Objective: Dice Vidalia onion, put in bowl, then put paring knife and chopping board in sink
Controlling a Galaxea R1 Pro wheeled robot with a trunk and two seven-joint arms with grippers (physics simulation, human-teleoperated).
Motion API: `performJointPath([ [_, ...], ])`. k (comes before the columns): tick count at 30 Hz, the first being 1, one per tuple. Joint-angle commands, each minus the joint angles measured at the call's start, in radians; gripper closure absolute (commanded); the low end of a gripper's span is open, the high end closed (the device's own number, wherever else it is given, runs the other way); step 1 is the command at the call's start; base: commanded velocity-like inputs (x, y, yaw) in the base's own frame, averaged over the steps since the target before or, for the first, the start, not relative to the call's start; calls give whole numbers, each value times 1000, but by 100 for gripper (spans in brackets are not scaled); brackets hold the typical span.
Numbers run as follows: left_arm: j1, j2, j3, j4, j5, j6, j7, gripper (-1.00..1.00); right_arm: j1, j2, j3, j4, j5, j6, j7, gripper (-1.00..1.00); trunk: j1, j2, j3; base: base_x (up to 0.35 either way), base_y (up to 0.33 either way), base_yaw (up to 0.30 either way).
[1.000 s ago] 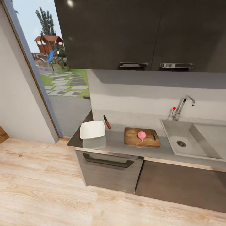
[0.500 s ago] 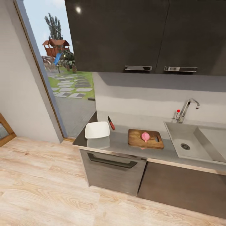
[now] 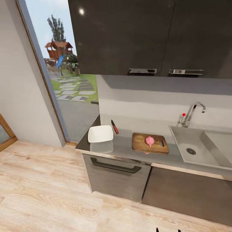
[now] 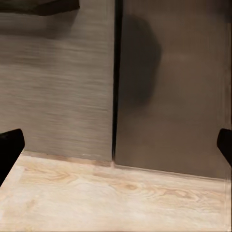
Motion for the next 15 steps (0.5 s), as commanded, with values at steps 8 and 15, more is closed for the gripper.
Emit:
performJointPath([
  [8,0,-3,-6,23,5,-3,9,-100,-50,8,40,-384,39,412,-96,-100,1,-2,-2,0,0,0],
  [15,0,-3,-7,27,5,-3,9,-100,-270,57,131,-444,44,633,-166,-100,1,-2,-2,0,0,0],
])
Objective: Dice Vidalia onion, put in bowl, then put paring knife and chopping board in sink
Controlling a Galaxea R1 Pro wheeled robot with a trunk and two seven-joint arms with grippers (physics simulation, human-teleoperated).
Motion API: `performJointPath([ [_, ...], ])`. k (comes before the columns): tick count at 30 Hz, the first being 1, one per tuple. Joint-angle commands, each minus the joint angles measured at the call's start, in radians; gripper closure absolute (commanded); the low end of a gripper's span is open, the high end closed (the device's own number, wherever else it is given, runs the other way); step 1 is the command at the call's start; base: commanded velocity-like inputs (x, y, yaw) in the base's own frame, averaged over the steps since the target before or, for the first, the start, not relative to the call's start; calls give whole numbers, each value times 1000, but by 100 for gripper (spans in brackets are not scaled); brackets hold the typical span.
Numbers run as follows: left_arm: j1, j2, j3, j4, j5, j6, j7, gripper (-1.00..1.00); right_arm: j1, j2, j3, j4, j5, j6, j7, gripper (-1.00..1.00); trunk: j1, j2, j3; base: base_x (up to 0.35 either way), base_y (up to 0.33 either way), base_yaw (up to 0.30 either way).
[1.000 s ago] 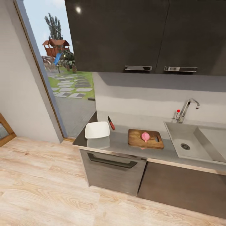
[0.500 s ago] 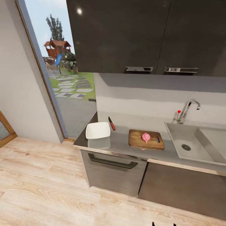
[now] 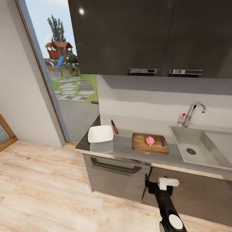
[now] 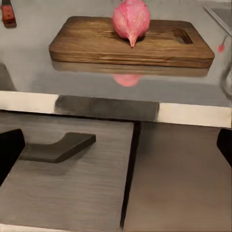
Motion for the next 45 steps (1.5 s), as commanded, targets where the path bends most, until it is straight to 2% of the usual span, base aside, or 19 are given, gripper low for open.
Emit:
performJointPath([
  [1,0,2,-6,-1,6,-2,9,-100,-18,7,6,-2,9,25,-8,-100,1,-2,-2,0,0,0],
  [3,0,2,-6,0,6,-2,9,-100,-97,32,25,-4,20,88,-25,-100,1,-2,-2,0,0,0],
  [7,0,2,-6,0,6,-2,9,-100,-199,64,50,-5,71,185,-41,-100,1,-2,-2,0,0,0],
  [11,0,2,-6,0,6,-2,9,-100,-265,64,61,-5,101,255,-44,-100,1,-2,-2,0,0,0],
  [12,0,1,-6,0,6,-2,9,-100,-341,64,65,-1,124,323,-45,-100,1,-2,-2,0,0,0],
  [18,0,-2,-7,-1,6,-2,8,-100,-506,64,67,36,136,464,-43,-100,1,-2,-2,40,0,0],
  [19,0,-5,-7,-1,6,-2,8,-100,-570,64,67,88,136,491,-43,-100,1,-2,-2,217,0,0],
  [20,0,-5,-7,-1,6,-2,8,-100,-593,64,67,116,136,497,-42,-100,1,-2,-2,250,0,0],
  [23,0,-7,-7,-1,6,-2,8,-100,-621,64,67,178,135,502,-38,-100,1,-2,-2,277,-12,0],
  [28,0,-7,-7,-1,6,-2,8,-100,-632,64,66,209,124,503,-33,-100,1,-2,-2,301,-76,0],
  [38,0,-7,-7,-1,5,-2,8,-100,-634,64,69,219,27,502,-27,-100,1,-2,-2,306,-125,0],
  [45,0,-6,-7,-1,6,-2,9,-100,-635,64,69,219,11,502,46,-100,1,-2,-2,302,-122,0],
])
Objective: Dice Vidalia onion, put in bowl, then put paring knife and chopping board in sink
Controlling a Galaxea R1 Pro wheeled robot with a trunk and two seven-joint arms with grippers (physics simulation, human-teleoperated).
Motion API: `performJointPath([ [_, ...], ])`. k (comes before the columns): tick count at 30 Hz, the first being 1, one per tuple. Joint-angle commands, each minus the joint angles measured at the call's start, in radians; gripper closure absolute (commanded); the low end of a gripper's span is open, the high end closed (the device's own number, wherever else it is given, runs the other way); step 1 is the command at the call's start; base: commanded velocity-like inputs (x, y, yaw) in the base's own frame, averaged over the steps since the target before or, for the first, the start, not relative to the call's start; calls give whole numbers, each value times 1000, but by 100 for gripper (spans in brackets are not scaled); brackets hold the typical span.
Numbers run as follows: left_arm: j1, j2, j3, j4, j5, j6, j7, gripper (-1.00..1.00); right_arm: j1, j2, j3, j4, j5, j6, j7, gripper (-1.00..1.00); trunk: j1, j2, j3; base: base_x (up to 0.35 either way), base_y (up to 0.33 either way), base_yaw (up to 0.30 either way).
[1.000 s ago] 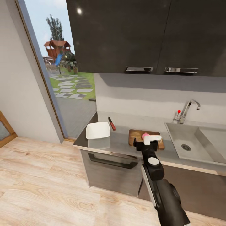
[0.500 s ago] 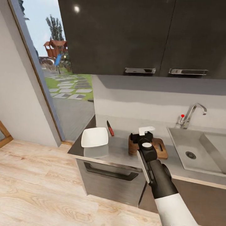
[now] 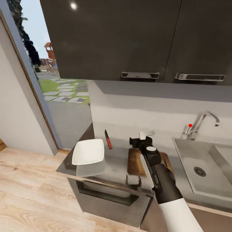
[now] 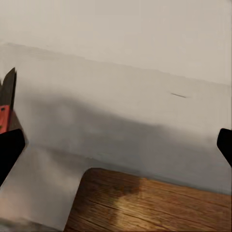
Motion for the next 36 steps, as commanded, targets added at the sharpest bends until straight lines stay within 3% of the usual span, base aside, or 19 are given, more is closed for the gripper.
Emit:
performJointPath([
  [1,0,2,-6,-1,6,-2,9,-100,-1,0,1,-1,9,8,16,-100,1,-2,-2,301,-51,0],
  [10,0,2,-6,-1,6,-2,9,-100,-1,0,1,8,8,7,45,-100,1,-2,-2,293,77,0],
  [18,0,2,-6,0,6,-2,8,-100,-1,0,1,89,8,-47,45,-100,1,-2,-2,231,211,0],
  [25,0,2,-6,-1,6,-2,8,-100,-1,0,1,103,8,-52,45,-100,1,-2,-2,49,255,0],
  [36,0,2,-6,2,6,-2,9,-100,-1,0,2,154,7,-54,47,-100,1,-2,-2,2,39,0],
])
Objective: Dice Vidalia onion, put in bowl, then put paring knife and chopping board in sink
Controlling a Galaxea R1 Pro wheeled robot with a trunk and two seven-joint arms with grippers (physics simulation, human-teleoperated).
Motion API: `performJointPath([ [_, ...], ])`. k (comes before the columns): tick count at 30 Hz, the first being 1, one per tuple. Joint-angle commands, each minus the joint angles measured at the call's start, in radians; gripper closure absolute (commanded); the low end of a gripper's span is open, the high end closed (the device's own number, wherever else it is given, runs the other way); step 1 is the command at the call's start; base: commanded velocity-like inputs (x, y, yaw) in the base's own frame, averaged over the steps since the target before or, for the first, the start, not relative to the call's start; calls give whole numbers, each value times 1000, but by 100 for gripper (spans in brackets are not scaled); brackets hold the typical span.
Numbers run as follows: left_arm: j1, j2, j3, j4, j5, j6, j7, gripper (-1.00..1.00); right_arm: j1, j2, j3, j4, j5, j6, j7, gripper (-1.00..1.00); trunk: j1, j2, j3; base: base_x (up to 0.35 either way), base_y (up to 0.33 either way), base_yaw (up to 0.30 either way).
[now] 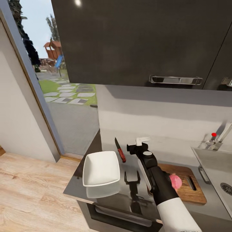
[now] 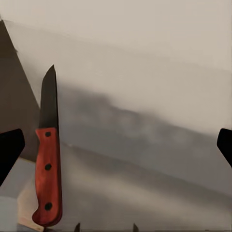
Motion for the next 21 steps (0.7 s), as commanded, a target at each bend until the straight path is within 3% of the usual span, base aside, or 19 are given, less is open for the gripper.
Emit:
performJointPath([
  [1,0,2,-6,-1,6,-2,9,-100,-1,0,1,1,9,7,-1,-100,1,-2,-2,0,4,0],
  [21,0,2,-6,-24,4,-2,9,-100,-1,0,1,51,9,4,-1,-100,1,-2,-2,0,0,0],
])
